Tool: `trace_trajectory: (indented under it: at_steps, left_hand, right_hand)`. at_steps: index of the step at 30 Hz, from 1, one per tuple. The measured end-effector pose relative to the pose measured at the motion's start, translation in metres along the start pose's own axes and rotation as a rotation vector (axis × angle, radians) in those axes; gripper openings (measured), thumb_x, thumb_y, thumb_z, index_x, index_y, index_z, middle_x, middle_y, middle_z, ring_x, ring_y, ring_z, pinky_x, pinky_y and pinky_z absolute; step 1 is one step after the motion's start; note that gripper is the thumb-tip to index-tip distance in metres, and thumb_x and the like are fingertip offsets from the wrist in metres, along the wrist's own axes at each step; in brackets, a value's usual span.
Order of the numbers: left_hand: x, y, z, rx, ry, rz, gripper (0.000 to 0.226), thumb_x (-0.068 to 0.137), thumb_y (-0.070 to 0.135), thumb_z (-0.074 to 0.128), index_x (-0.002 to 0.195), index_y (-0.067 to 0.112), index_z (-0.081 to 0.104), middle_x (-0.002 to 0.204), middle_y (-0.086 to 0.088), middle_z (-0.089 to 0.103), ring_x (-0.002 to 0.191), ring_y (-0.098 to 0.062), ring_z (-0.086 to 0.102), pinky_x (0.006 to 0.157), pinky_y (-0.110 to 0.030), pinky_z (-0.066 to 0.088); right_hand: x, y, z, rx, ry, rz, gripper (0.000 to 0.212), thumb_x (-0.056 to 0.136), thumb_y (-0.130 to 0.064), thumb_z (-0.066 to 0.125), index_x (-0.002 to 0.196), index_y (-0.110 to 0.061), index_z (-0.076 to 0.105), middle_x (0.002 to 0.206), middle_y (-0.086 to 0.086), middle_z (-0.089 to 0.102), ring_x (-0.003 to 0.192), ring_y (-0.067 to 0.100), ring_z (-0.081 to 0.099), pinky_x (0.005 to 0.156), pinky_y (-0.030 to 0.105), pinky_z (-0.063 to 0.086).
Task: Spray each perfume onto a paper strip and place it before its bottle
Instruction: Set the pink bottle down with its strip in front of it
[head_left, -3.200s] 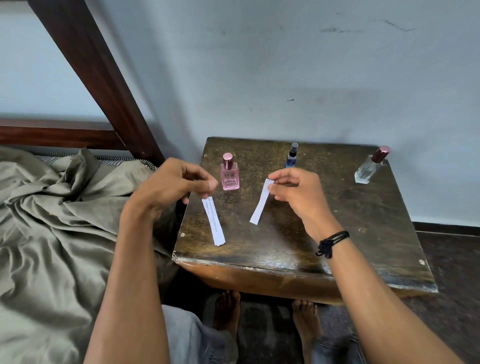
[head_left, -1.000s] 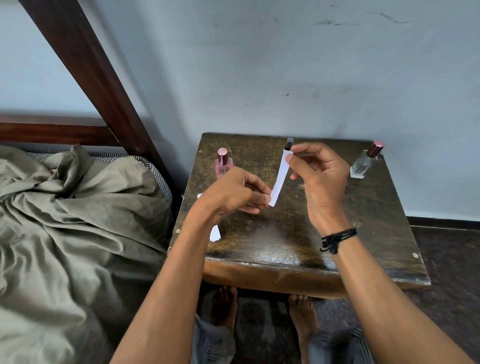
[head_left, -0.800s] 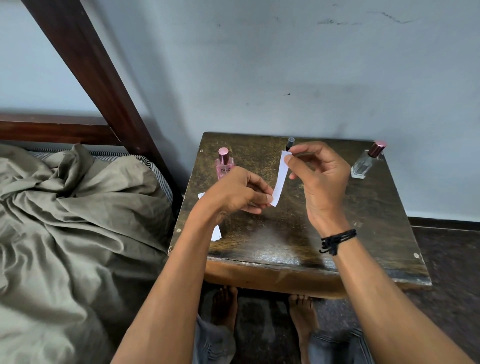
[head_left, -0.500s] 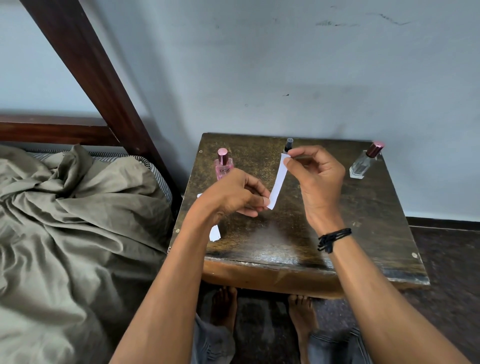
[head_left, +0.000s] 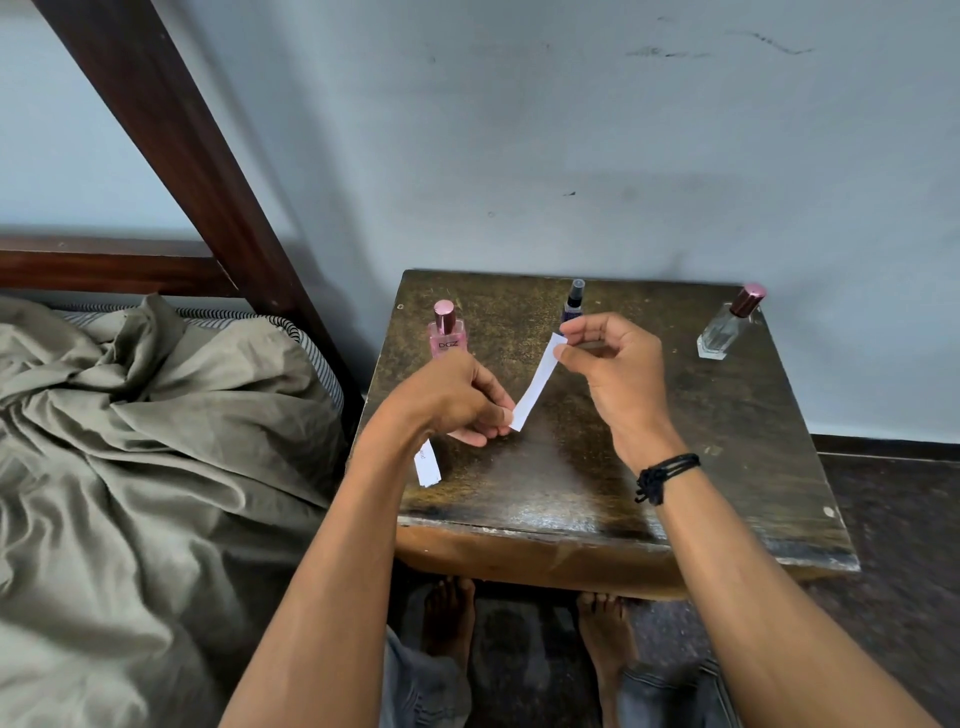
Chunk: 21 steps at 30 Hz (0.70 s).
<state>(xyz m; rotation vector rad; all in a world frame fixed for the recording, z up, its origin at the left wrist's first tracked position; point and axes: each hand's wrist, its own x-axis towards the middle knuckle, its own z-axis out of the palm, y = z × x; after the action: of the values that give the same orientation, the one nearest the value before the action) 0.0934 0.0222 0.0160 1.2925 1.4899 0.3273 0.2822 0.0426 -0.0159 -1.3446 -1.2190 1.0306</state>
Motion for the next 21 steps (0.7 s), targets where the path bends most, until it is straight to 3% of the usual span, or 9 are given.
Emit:
trace_trajectory:
  at_steps: [5,9,11,14,17,21]
  left_hand:
    - [0.003,-0.004,-0.002,0.108,0.019,-0.046,0.010,0.090,0.009,0.073,0.091,0.001,0.078,0.085,-0.012,0.077,0.071,-0.013,0.071,0.063,-0.021,0.060]
    - [-0.006,-0.006,-0.023,0.066,0.060,-0.038,0.018,0.085,0.023,0.079,0.076,0.008,0.079,0.073,-0.009,0.076,0.062,-0.011,0.068,0.060,-0.017,0.056]
    - [-0.010,-0.013,-0.039,0.011,0.171,-0.055,0.017,0.081,0.022,0.082,0.076,0.006,0.078,0.067,-0.009,0.074,0.055,-0.010,0.065,0.056,-0.017,0.054]
    - [-0.006,-0.033,-0.058,-0.074,0.467,-0.096,0.023,0.071,0.022,0.090,0.076,0.008,0.073,0.063,-0.009,0.071,0.048,-0.014,0.058,0.056,-0.027,0.049]
    - [-0.001,-0.042,-0.063,-0.149,0.596,-0.110,0.043,0.066,0.020,0.093,0.097,0.014,0.064,0.083,-0.008,0.072,0.061,-0.020,0.065,0.063,-0.031,0.050]
    - [0.008,-0.035,-0.053,-0.149,0.465,0.038,0.061,0.072,0.013,0.088,0.125,0.022,0.060,0.105,-0.001,0.064,0.098,-0.021,0.066,0.089,-0.044,0.058]
  right_hand:
    - [0.000,0.005,0.000,-0.100,-0.042,0.059,0.028,0.080,0.006,0.078,0.085,-0.021,0.074,0.086,-0.002,0.071,0.078,0.006,0.063,0.073,0.020,0.052]
    - [0.000,0.008,0.003,-0.165,-0.072,0.067,0.025,0.081,0.004,0.079,0.087,-0.020,0.075,0.089,-0.002,0.072,0.085,0.011,0.067,0.077,0.025,0.054]
    - [0.000,0.009,0.004,-0.190,-0.077,0.065,0.023,0.081,0.002,0.079,0.088,-0.020,0.075,0.090,-0.003,0.073,0.087,0.013,0.068,0.081,0.028,0.055]
    - [0.000,0.010,0.008,-0.209,-0.071,0.054,0.022,0.082,0.000,0.079,0.087,-0.021,0.076,0.090,-0.004,0.073,0.089,0.013,0.069,0.084,0.032,0.057]
    - [0.000,0.010,0.015,-0.233,-0.071,0.043,0.020,0.083,-0.001,0.079,0.087,-0.020,0.076,0.091,-0.004,0.073,0.089,0.012,0.068,0.083,0.029,0.055]
    - [0.002,0.008,0.024,-0.290,-0.059,0.011,0.019,0.085,-0.005,0.078,0.087,-0.023,0.075,0.091,-0.008,0.073,0.088,0.007,0.068,0.078,0.023,0.052]
